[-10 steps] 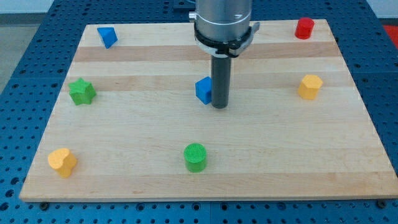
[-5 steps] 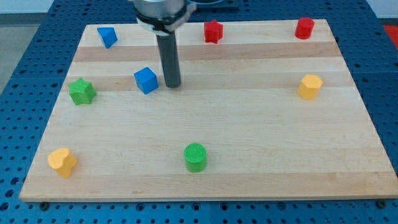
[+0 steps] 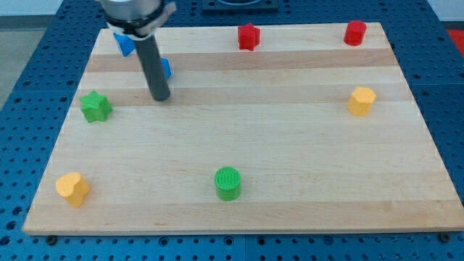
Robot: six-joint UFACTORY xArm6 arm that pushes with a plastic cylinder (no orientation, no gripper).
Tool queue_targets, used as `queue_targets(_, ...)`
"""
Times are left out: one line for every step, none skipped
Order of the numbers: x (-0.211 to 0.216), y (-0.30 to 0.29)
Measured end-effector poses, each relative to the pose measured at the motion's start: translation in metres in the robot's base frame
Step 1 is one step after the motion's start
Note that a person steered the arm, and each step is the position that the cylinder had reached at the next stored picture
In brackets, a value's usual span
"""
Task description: Move blue cube into blue triangle
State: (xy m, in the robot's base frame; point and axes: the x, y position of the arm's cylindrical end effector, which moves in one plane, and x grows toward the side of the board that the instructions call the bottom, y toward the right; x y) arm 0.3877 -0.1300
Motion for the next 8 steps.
queue_targets(-0.024,0.008)
queue_targets(-0.053,-0.017)
queue_targets(-0.061,-0.029)
queue_targets(-0.055,-0.034)
queue_targets(-0.076,-0.058)
queue_targets(-0.09,-0.073)
queue_targets(-0.077,-0.06)
queue_targets(-0.041,0.007)
